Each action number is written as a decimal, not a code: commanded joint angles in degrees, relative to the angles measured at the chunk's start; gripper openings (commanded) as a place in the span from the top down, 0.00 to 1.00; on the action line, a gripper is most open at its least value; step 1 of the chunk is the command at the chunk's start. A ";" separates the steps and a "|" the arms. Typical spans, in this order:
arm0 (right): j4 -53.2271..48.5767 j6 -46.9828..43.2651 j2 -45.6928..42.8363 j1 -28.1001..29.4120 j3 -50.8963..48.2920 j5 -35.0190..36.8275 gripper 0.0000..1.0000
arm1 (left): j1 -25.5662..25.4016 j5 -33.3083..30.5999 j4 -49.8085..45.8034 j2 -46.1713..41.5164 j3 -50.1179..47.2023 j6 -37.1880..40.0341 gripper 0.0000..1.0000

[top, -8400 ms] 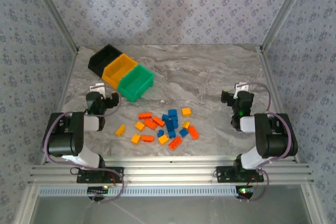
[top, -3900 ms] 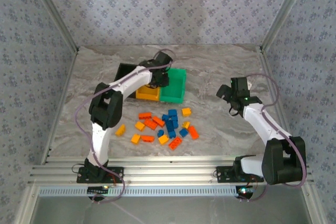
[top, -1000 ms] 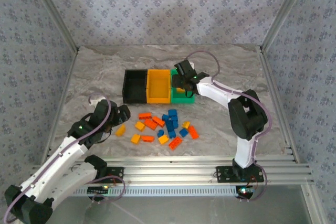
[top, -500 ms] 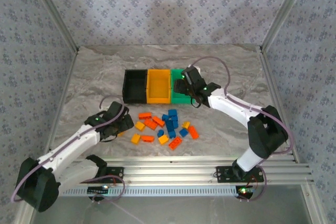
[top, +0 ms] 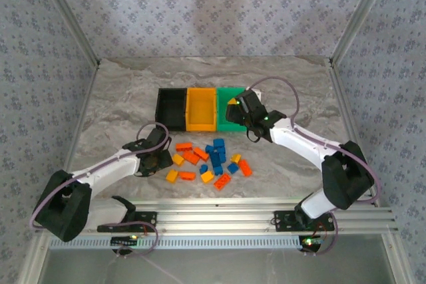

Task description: Sort the legos into containers by color

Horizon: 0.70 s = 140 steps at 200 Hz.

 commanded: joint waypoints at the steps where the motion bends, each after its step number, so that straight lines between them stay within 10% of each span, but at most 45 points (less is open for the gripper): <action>1: -0.03 1.63 -1.42 -0.52 -1.22 1.70 0.22 | -0.22 1.85 2.57 0.42 -0.86 -0.20 0.43; 97: 0.36 3.01 -5.40 -1.39 -4.70 2.35 0.22 | -0.61 1.05 -0.58 -2.06 1.94 1.55 0.93; 140: 0.40 4.84 -10.93 -2.93 -10.50 2.62 0.22 | -5.73 -0.83 -1.32 0.83 16.99 5.65 1.00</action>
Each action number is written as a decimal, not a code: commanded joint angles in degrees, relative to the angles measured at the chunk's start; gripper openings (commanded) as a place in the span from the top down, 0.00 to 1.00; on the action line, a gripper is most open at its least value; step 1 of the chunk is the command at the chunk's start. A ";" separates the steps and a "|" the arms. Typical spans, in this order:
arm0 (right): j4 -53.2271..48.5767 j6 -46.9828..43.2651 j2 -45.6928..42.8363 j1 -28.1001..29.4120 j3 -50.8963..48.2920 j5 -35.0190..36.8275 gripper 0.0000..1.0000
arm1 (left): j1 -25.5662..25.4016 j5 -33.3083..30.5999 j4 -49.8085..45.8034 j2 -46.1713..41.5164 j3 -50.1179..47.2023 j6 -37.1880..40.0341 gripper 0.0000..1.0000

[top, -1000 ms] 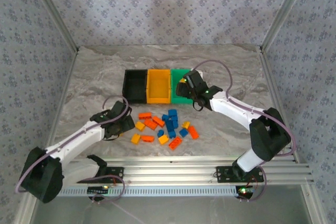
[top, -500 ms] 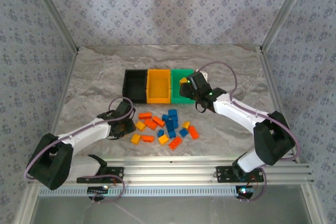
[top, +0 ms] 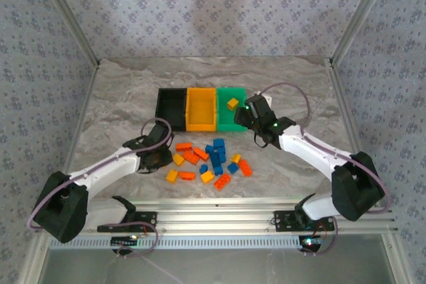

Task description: Sort the legos into containers by color

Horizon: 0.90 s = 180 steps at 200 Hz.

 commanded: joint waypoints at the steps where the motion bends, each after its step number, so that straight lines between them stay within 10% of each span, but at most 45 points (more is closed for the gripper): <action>1: -0.28 2.41 -3.84 -0.88 -3.53 1.63 0.22 | -3.15 -1.86 0.91 1.94 11.08 3.61 1.00; 108: -6.08 3.62 -14.23 -2.73 -14.34 1.92 0.22 | -9.00 3.32 -3.06 50.54 70.47 16.60 1.00; 180: -4.59 2.13 -13.51 -1.80 -15.64 -4.78 0.19 | -8.76 4.57 -5.32 56.39 80.41 16.16 0.37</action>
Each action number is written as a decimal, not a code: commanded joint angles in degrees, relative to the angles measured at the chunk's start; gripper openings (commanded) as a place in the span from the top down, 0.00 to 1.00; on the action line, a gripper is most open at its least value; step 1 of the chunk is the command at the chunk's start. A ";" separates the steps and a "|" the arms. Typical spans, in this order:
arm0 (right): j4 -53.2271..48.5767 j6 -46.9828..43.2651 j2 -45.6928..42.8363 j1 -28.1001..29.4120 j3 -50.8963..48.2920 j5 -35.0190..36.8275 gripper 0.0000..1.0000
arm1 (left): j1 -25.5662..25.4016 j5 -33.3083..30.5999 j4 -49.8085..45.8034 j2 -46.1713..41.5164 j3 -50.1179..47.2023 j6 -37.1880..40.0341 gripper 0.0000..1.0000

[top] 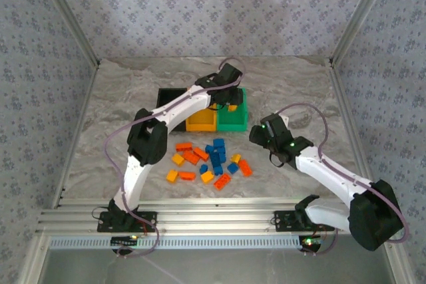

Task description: Sort the legos into containers by color

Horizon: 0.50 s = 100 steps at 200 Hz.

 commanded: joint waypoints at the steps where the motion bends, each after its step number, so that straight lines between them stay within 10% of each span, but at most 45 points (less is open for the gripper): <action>1: -0.03 -0.36 0.28 0.72 -1.28 -2.99 0.19 | 0.15 1.39 -1.13 -1.33 2.91 0.05 0.37; 100: -9.08 -5.00 0.46 16.16 -5.83 -5.01 0.20 | -2.86 6.34 14.90 -38.35 -37.92 -3.42 0.00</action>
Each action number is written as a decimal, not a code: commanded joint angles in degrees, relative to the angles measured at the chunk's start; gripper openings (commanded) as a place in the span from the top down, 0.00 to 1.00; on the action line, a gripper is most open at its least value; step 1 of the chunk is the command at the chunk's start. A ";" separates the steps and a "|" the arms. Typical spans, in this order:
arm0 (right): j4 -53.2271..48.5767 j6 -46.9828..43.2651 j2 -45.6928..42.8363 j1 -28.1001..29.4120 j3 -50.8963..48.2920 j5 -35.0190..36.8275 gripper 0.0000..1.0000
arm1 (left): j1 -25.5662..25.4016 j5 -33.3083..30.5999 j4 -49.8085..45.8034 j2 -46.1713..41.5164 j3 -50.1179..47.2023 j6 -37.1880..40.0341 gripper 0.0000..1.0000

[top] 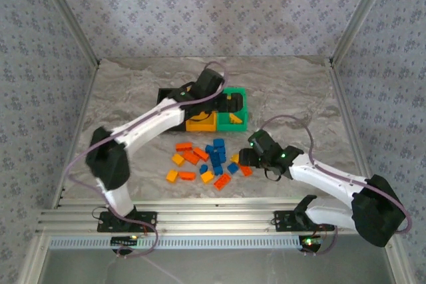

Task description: Sort the legos into containers by color

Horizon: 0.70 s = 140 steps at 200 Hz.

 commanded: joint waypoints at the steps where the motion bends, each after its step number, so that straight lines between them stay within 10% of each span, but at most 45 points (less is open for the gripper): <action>1: -4.64 -1.70 0.26 4.10 -1.08 0.89 0.20 | -0.81 1.21 4.96 -9.08 -9.24 -1.82 0.00; 140: -0.75 -6.19 15.70 7.25 2.70 1.32 0.50 | -0.52 -9.24 -1.25 -44.38 -42.04 -8.39 0.00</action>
